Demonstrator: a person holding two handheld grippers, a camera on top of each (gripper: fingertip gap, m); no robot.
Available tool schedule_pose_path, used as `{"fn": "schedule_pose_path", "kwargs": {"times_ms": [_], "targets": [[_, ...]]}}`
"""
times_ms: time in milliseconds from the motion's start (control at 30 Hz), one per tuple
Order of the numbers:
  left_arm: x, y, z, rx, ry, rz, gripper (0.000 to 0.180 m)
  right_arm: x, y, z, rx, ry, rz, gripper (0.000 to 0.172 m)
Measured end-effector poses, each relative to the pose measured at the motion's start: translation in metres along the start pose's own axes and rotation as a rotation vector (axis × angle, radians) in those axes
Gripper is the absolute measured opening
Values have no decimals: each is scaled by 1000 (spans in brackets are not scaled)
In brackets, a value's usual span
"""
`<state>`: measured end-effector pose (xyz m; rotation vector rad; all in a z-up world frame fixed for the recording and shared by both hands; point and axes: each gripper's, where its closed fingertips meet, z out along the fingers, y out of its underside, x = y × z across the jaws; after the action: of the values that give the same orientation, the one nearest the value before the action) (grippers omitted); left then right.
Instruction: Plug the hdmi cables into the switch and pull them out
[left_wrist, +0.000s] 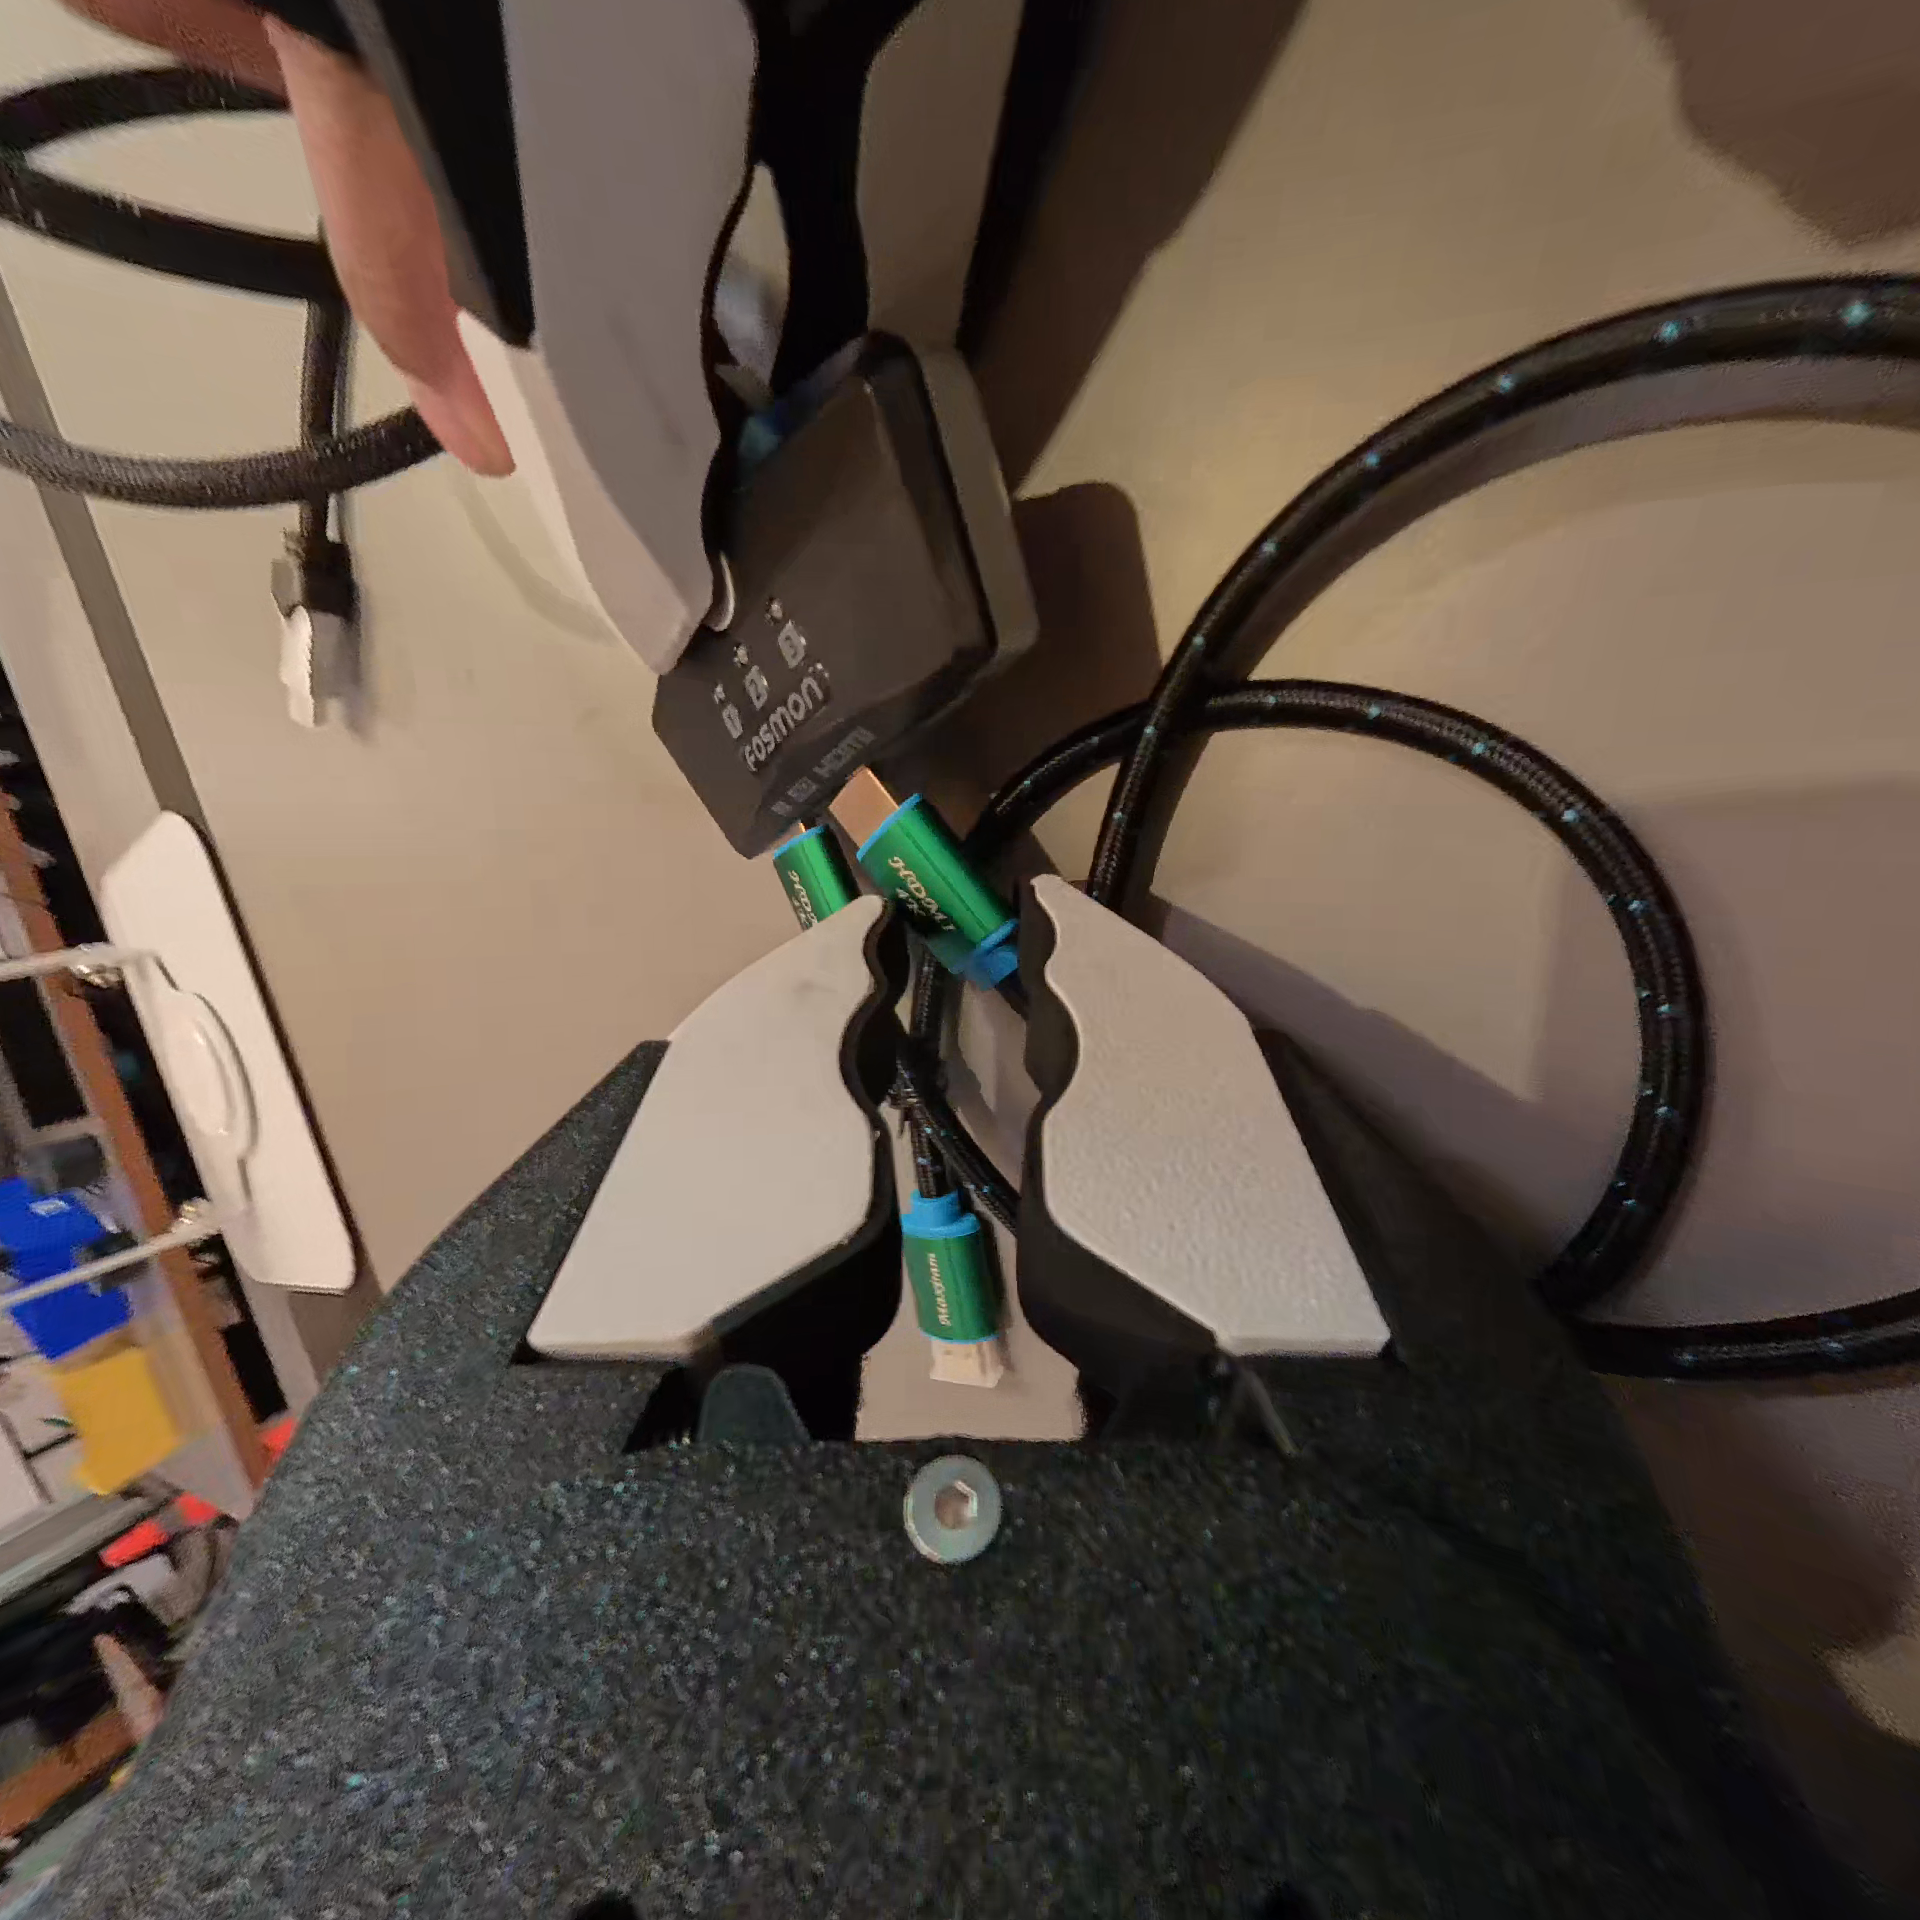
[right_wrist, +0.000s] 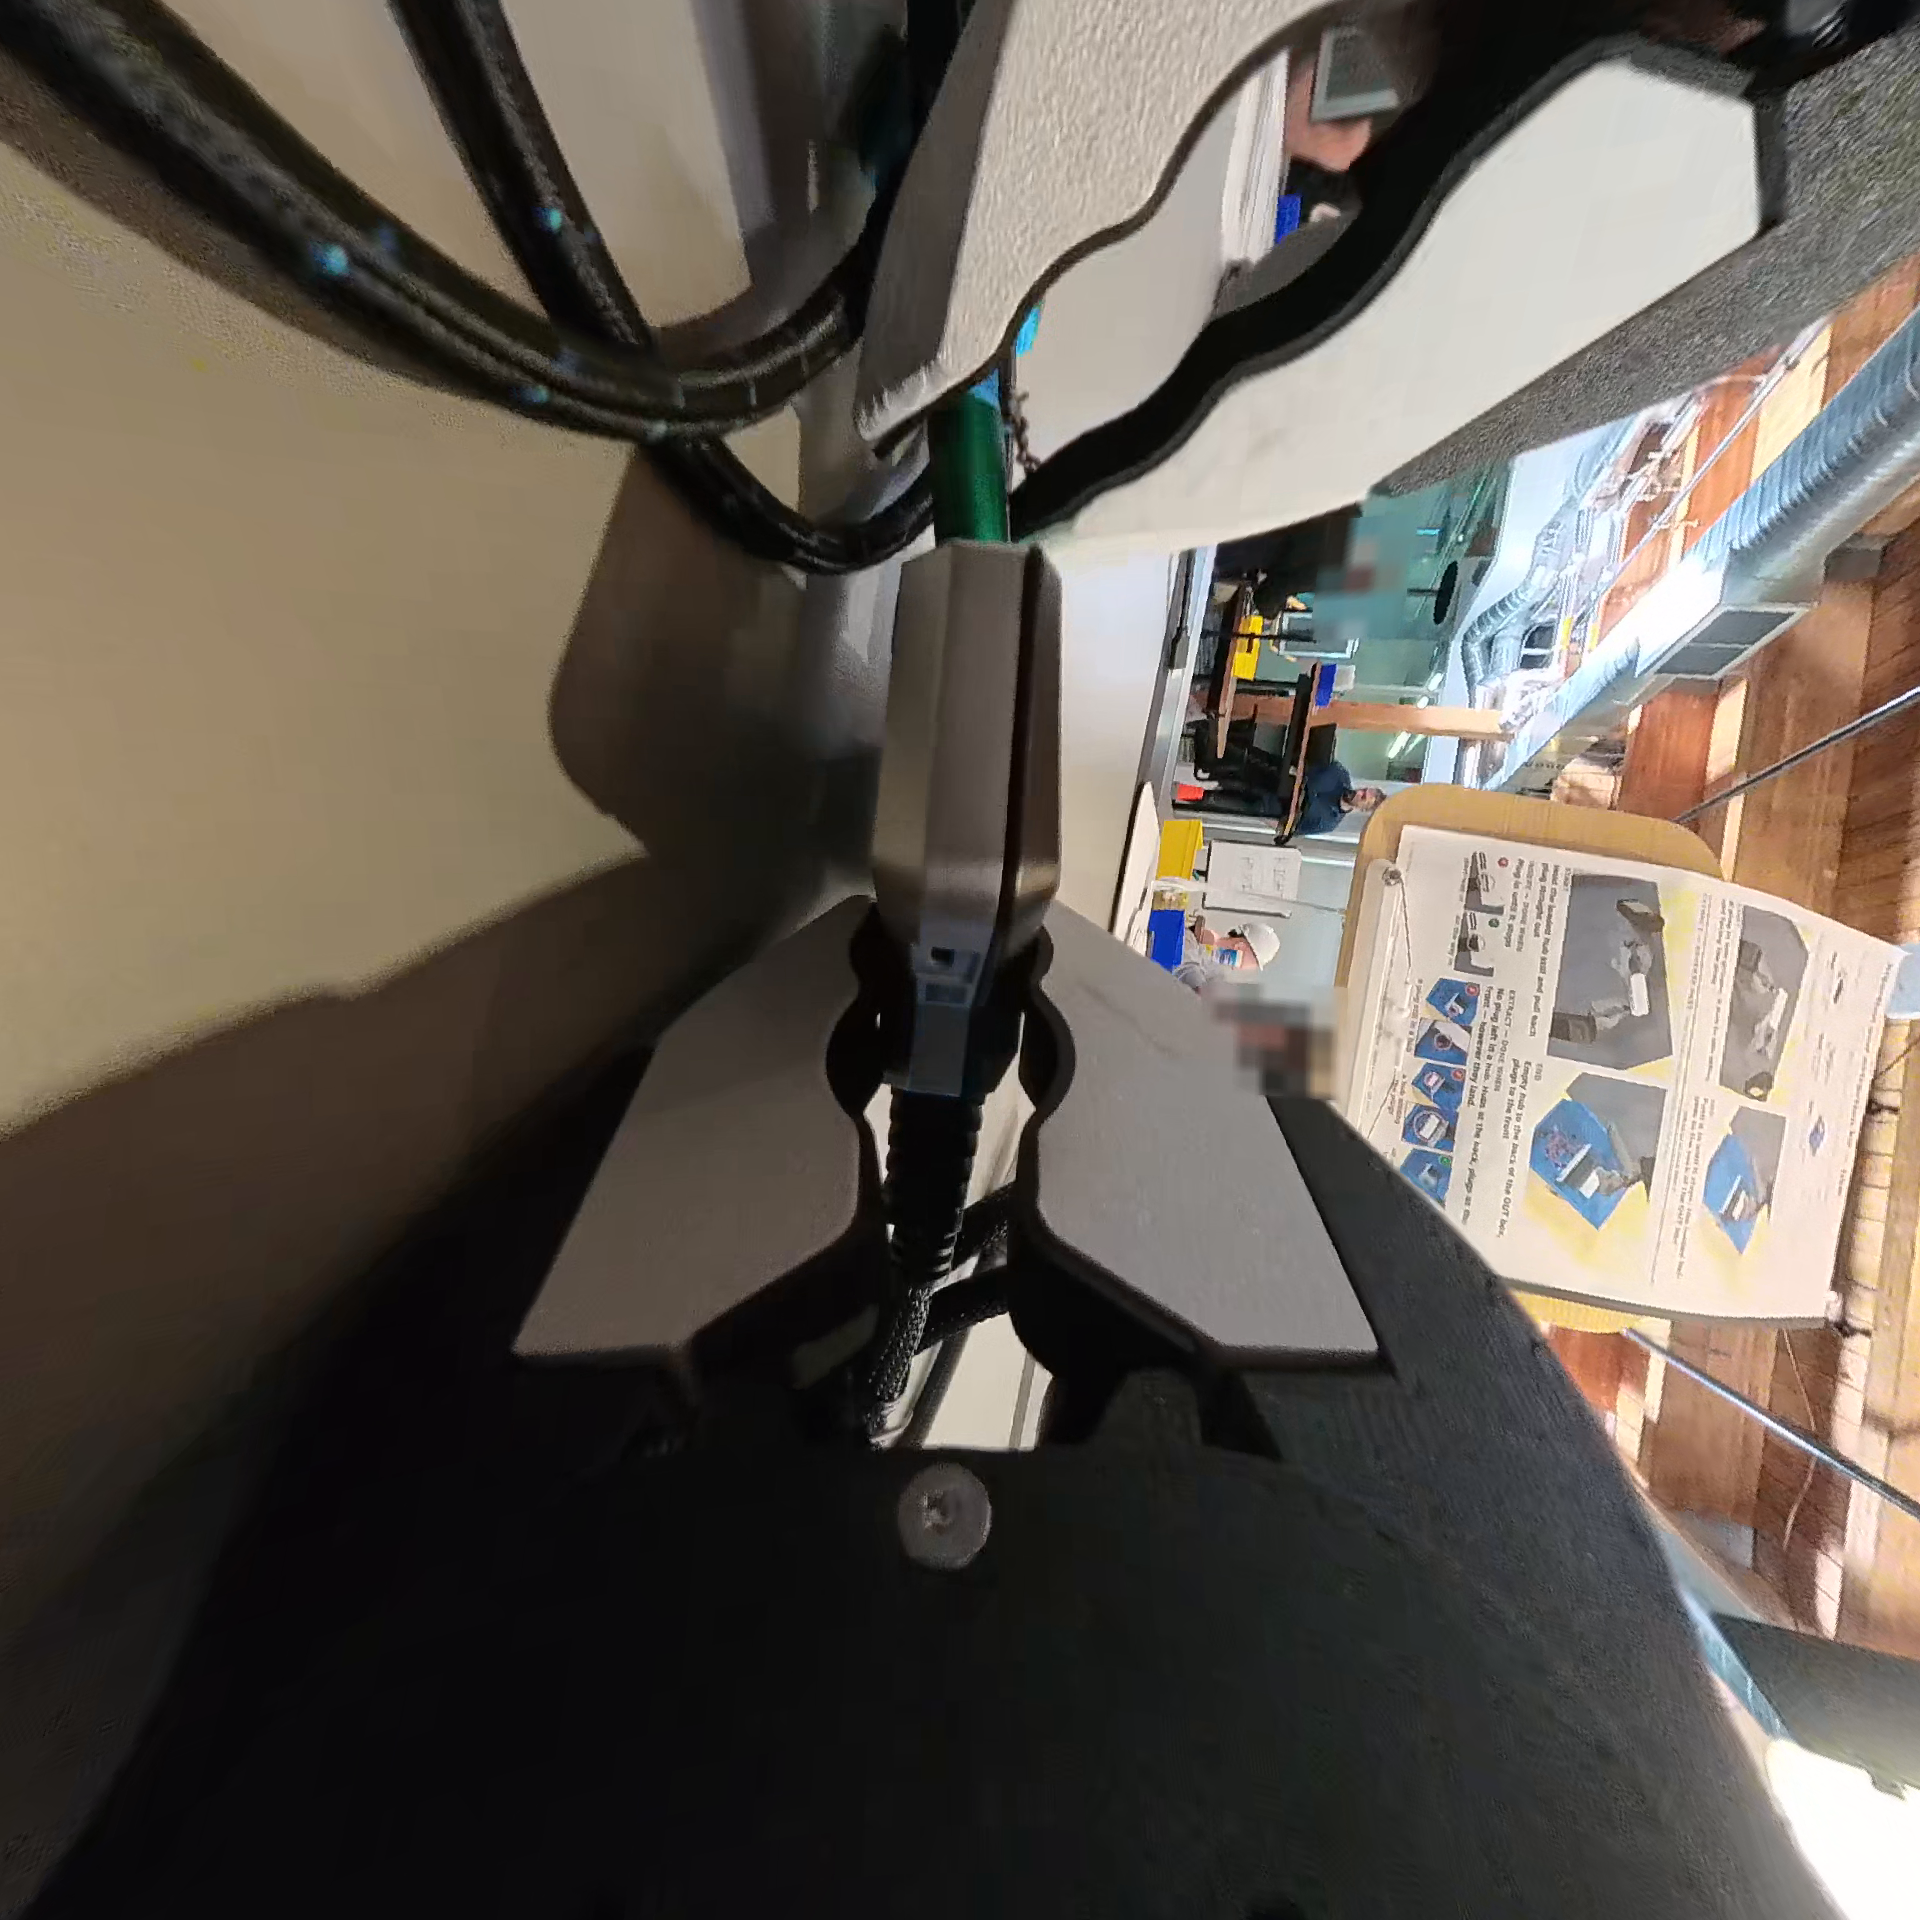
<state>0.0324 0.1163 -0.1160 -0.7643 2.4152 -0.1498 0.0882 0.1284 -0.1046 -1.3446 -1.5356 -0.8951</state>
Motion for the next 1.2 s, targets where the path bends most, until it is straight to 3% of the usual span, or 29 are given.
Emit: {"fn": "schedule_pose_path", "kwargs": {"times_ms": [233, 667, 1200], "targets": [[1, -8, -3, 18, -96, 216, 20, -1, -4, -5, 69, 0, -14, 22], [3, -13, -9, -2, -167, 419, 17, -3, -13, -9, 149, -21, -33, 21], [-7, -18, -3, 16, -211, 299, 15, -4, 0, -7, 30, -60, 84, 20]]}}
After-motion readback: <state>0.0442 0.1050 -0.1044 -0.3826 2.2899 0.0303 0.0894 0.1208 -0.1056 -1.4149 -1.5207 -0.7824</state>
